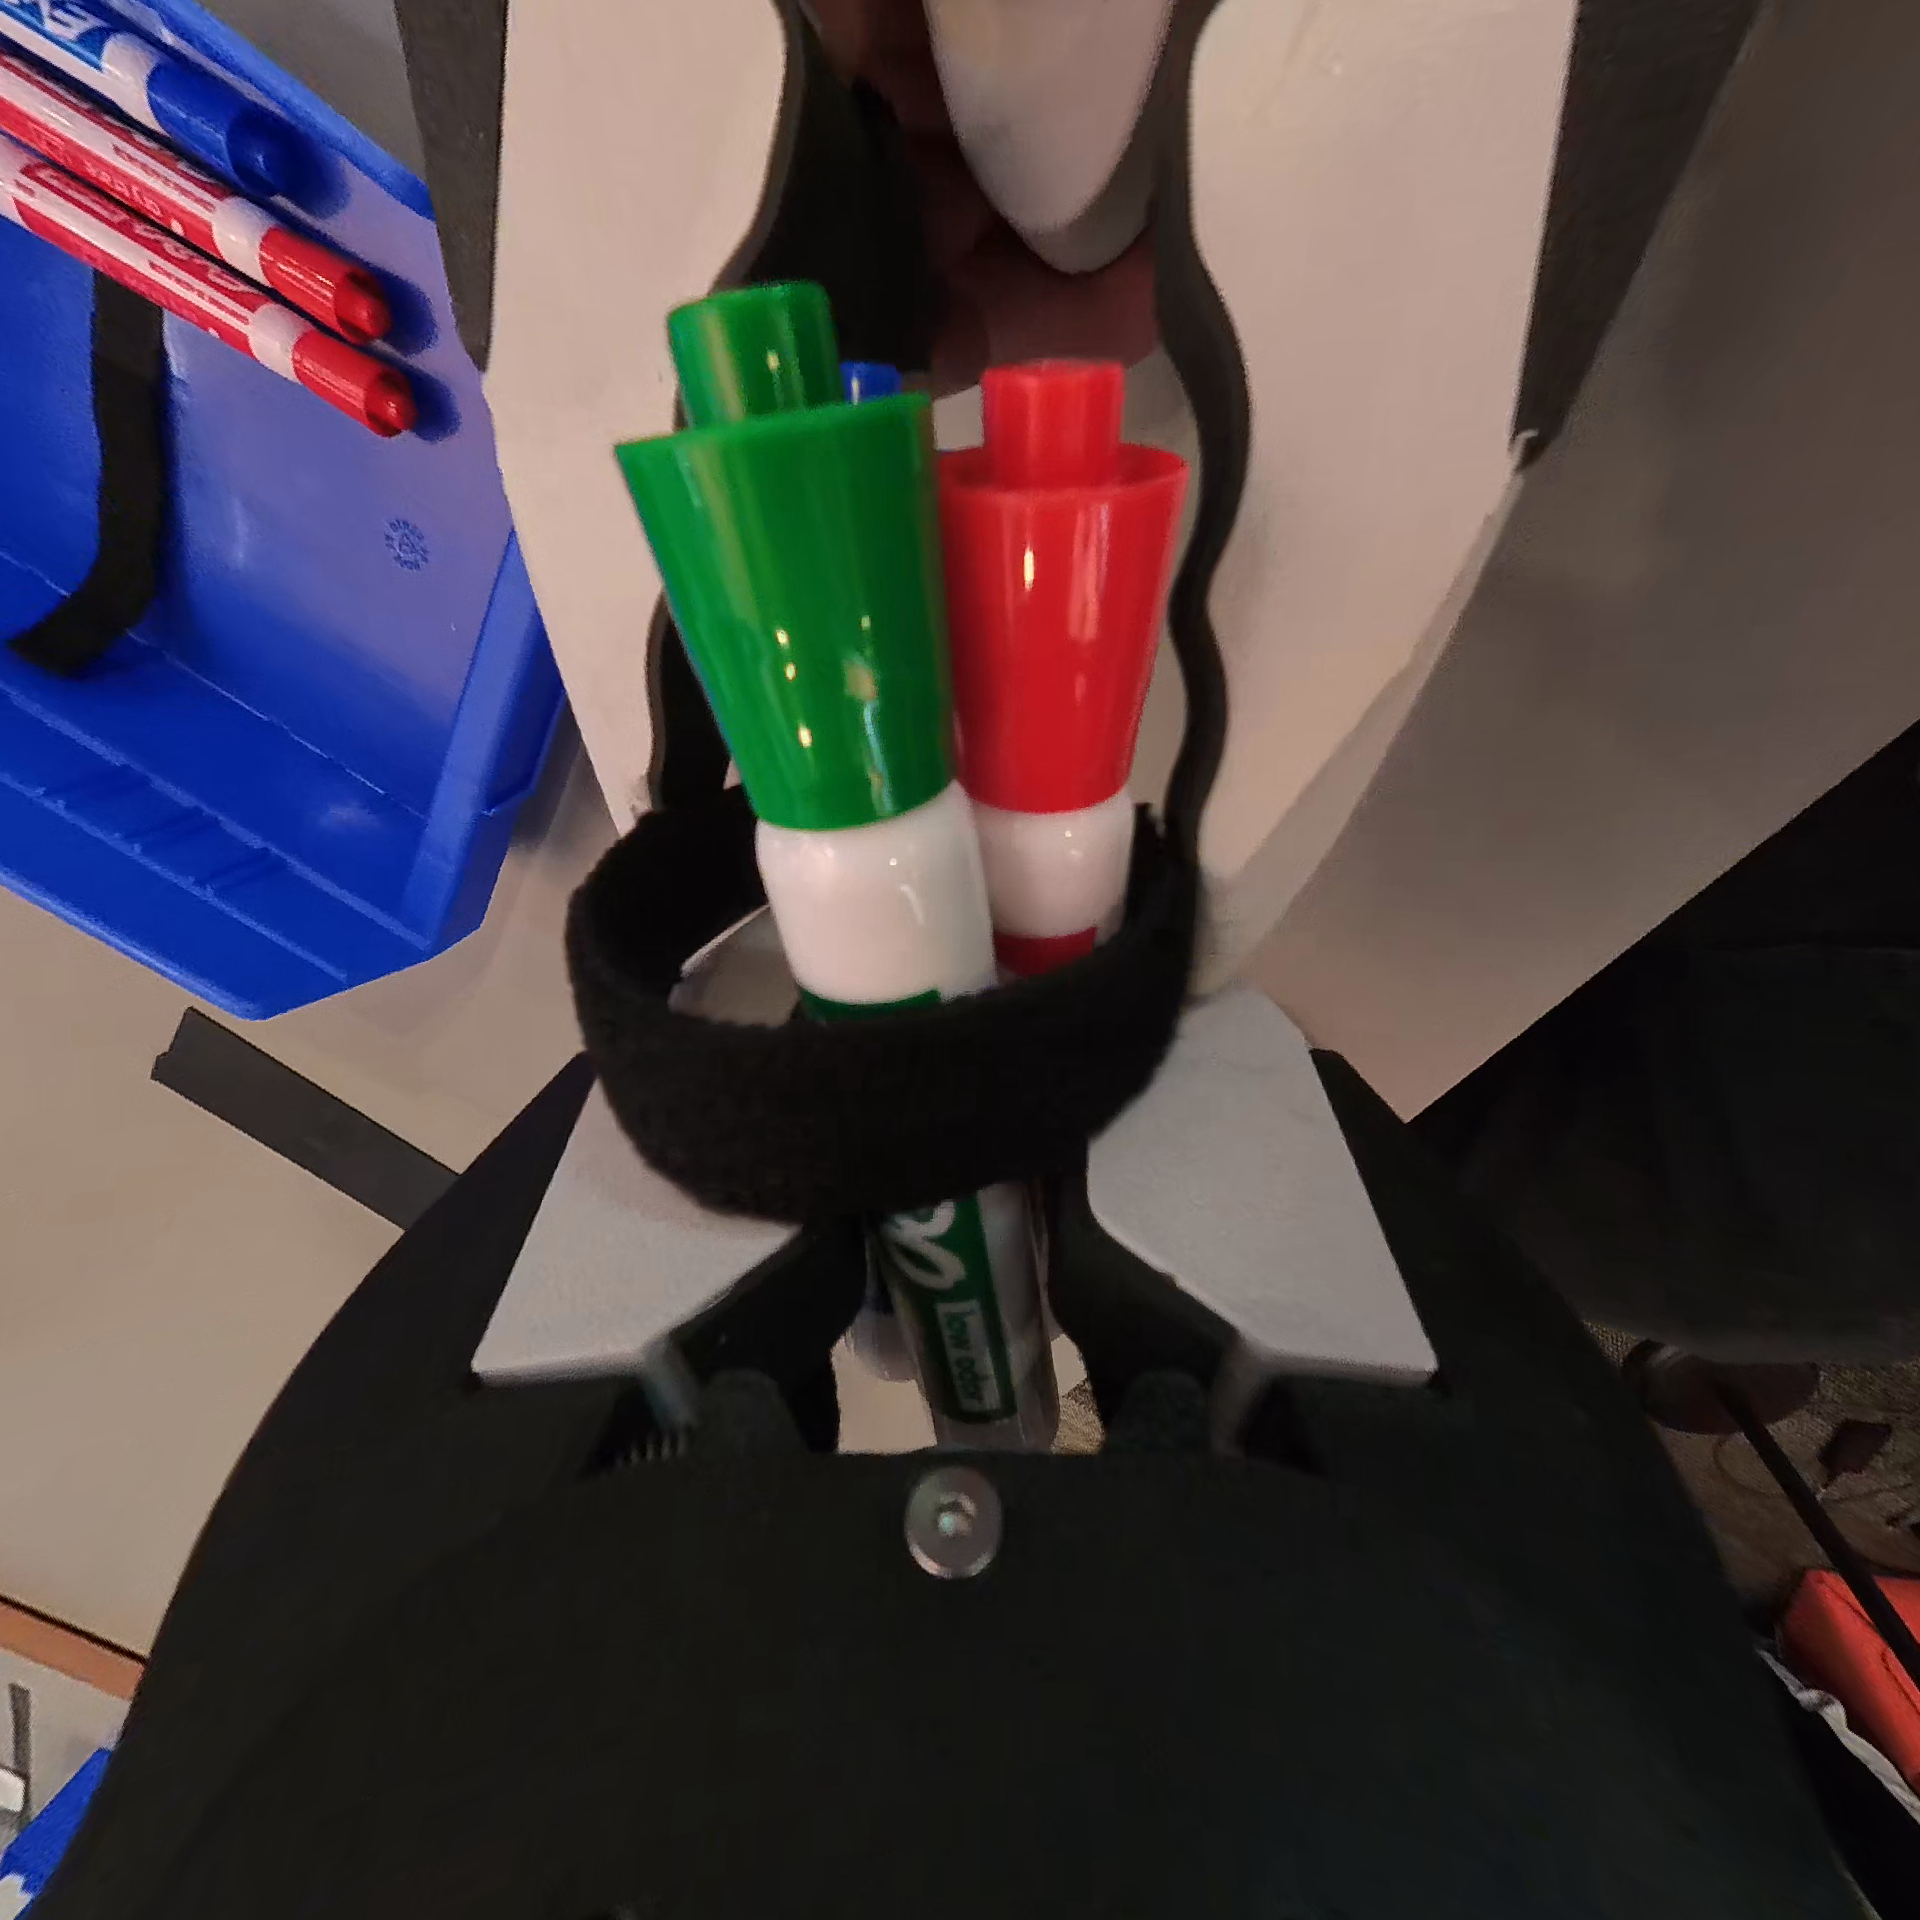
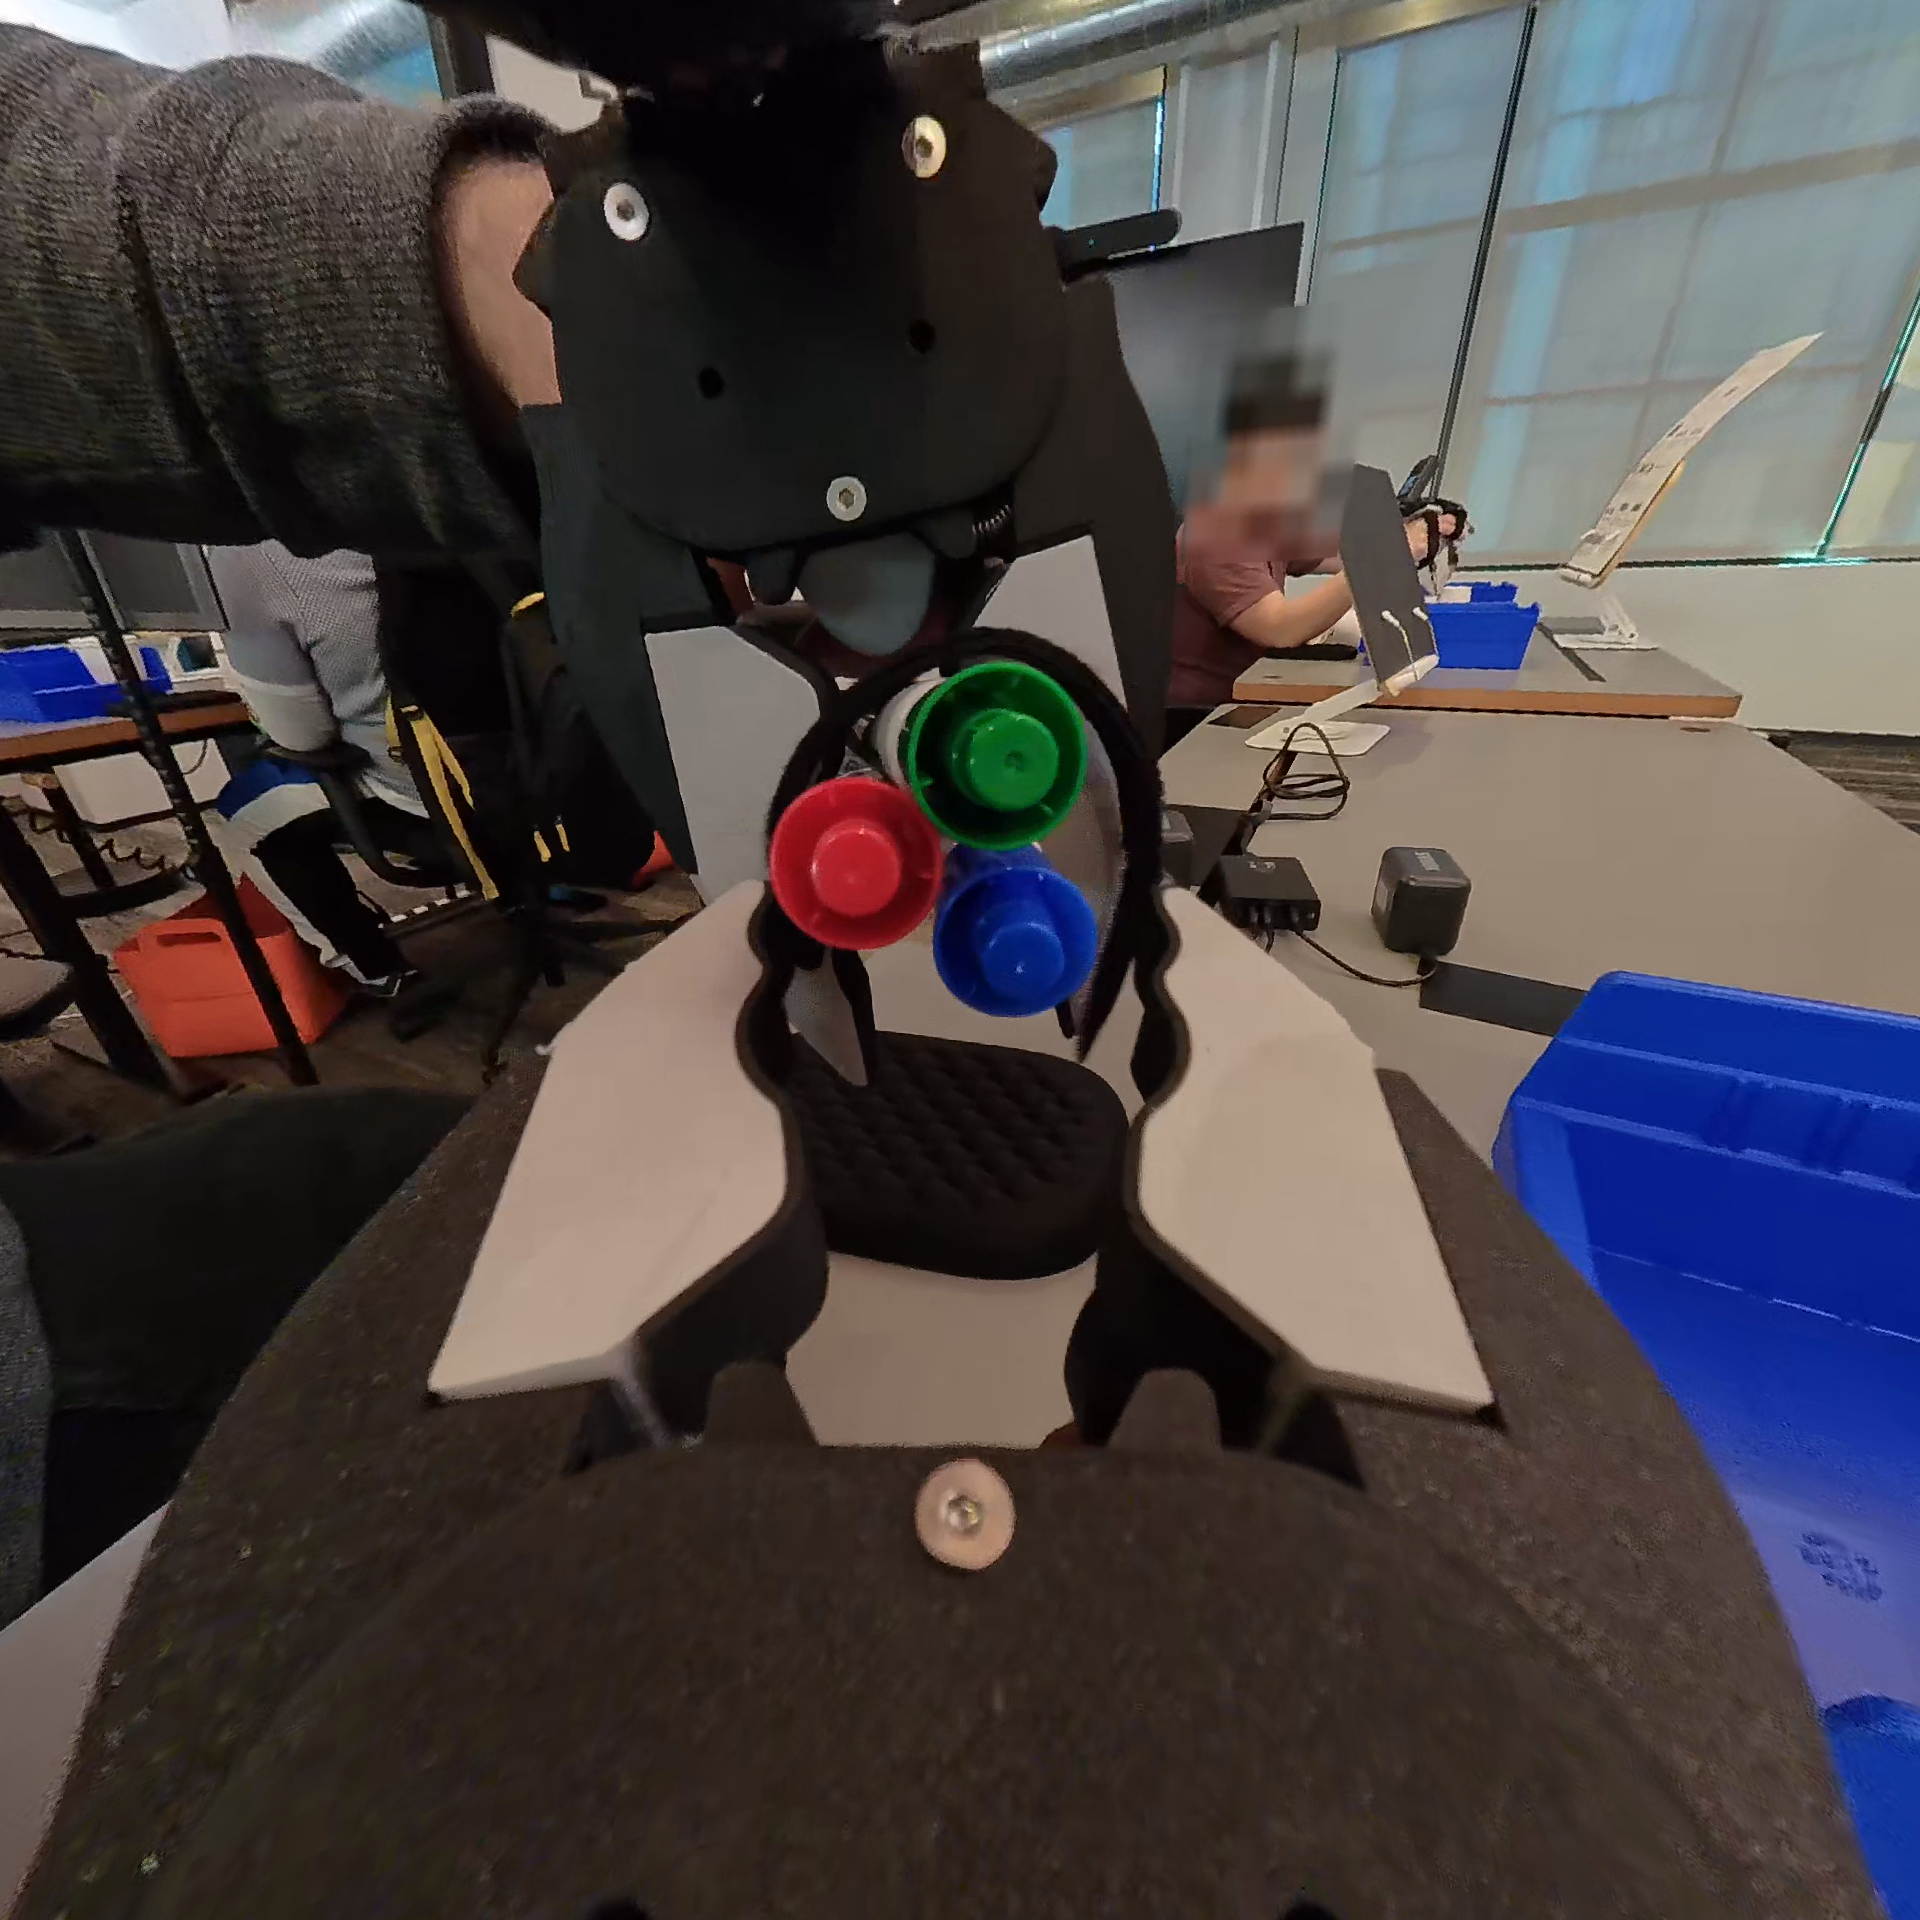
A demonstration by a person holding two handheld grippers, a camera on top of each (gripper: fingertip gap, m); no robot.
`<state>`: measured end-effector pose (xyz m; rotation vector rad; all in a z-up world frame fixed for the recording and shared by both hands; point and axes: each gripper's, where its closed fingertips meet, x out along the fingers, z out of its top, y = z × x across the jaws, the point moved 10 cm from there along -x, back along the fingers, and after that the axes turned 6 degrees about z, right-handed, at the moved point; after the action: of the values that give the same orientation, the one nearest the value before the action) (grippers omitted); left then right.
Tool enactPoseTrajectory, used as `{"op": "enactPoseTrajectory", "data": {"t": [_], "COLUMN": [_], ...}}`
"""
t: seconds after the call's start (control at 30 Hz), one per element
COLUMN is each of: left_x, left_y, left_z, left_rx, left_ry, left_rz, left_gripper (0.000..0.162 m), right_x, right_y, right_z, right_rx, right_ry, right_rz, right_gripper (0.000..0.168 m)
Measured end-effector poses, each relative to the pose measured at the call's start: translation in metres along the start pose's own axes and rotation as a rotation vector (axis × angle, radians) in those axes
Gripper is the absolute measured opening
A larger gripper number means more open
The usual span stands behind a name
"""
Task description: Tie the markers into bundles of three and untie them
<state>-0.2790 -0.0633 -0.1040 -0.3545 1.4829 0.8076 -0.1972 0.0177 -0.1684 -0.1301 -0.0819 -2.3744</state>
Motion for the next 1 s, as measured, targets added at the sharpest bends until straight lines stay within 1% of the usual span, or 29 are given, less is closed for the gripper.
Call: {"op": "enactPoseTrajectory", "data": {"t": [0.07, 0.17, 0.27, 0.33, 0.43, 0.47, 0.6, 0.67, 0.87, 0.9, 1.0], "left_x": [0.0, -0.001, -0.003, -0.003, -0.006, -0.006, -0.007, -0.007, -0.002, -0.002, 0.001], "left_y": [0.0, 0.0, 0.0, -0.001, -0.001, -0.001, 0.001, 0.001, 0.004, 0.004, 0.003], "left_z": [0.001, 0.002, 0.003, 0.005, 0.008, 0.008, 0.007, 0.004, 0.0, 0.0, -0.002], "left_rx": [-0.004, -0.002, -0.003, -0.001, -0.015, -0.007, -0.027, -0.019, -0.023, -0.011, 0.003], "left_ry": [-0.007, -0.007, -0.02, -0.023, -0.04, -0.038, -0.049, -0.017, -0.001, 0.003, 0.017], "left_rz": [-0.005, 0.001, -0.007, -0.004, -0.005, 0.001, 0.025, 0.038, 0.112, 0.144, 0.176], "left_gripper": [0.041, 0.043, 0.042, 0.042, 0.042, 0.042, 0.042, 0.042, 0.042, 0.042, 0.042], "right_x": [-0.001, -0.002, -0.003, -0.004, -0.006, -0.006, -0.005, -0.003, 0.0, 0.0, 0.003], "right_y": [0.0, 0.001, 0.001, 0.0, 0.0, 0.0, -0.003, -0.006, -0.015, -0.016, -0.018], "right_z": [0.001, 0.002, 0.001, 0.002, 0.006, 0.008, 0.011, 0.011, -0.002, -0.004, -0.012], "right_rx": [-0.009, -0.021, -0.024, -0.006, -0.003, 0.012, 0.18, 0.285, 0.619, 0.668, 0.775], "right_ry": [-0.002, 0.004, 0.008, -0.008, 0.009, 0.02, 0.003, 0.011, -0.097, -0.116, -0.164], "right_rz": [-0.002, 0.008, 0.006, 0.013, 0.013, 0.019, 0.077, 0.114, 0.198, 0.213, 0.243], "right_gripper": [0.054, 0.046, 0.022, 0.012, 0.003, 0.001, 0.001, 0.001, 0.001, 0.001, 0.001]}}
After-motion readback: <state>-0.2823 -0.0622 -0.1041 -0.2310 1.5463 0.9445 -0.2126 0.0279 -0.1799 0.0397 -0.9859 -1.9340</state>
